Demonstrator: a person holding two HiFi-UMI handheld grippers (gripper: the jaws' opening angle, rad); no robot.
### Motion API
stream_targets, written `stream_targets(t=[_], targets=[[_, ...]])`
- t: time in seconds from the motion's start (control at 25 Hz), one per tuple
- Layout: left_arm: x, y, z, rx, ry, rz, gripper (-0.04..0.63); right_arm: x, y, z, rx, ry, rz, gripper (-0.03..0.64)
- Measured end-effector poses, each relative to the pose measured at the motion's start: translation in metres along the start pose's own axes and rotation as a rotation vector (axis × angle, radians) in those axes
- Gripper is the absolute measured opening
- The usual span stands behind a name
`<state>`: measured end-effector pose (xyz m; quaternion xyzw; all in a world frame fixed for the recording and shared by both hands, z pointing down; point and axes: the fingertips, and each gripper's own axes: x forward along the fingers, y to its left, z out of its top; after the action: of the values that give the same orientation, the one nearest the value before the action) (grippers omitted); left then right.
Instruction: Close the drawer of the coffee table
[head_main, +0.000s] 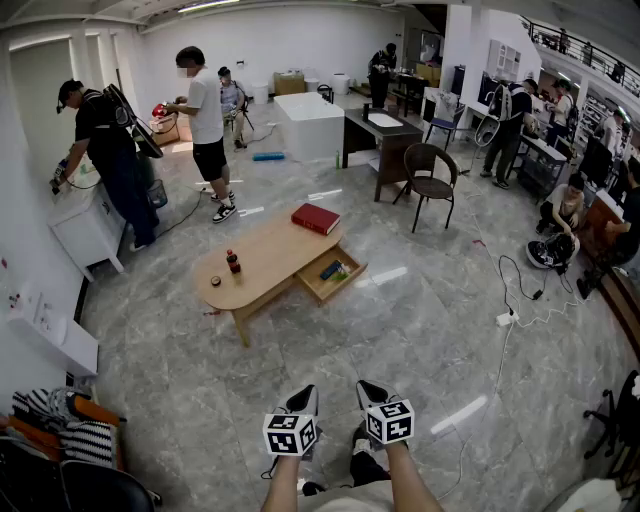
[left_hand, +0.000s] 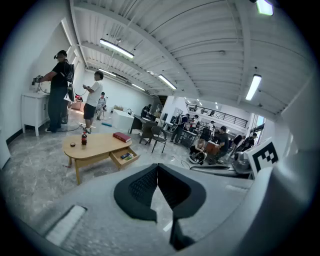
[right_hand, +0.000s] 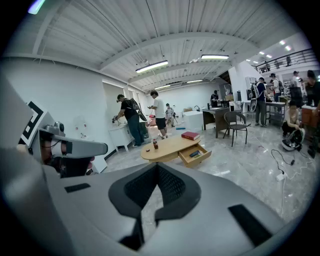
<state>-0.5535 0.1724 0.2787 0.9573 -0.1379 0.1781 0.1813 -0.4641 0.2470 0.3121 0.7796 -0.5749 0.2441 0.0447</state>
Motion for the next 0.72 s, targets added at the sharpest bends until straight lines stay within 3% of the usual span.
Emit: stream_targets(t=[0.2,0.48,0.72], targets=[[0.019,0.0,0.009,-0.013,0.005,-0.003,0.009,0.013,-0.018,0.008,0.0,-0.002,0.009,0.015],[0.045,0.01,0.032,0.033,0.011,0.035,0.009,0.047,-0.04,0.029,0.02,-0.006,0.042,0.015],[0.081,0.013,0.054,0.043,0.001,0.065,0.009,0.072,-0.064,0.05,0.102,-0.017,0.145,0.015]])
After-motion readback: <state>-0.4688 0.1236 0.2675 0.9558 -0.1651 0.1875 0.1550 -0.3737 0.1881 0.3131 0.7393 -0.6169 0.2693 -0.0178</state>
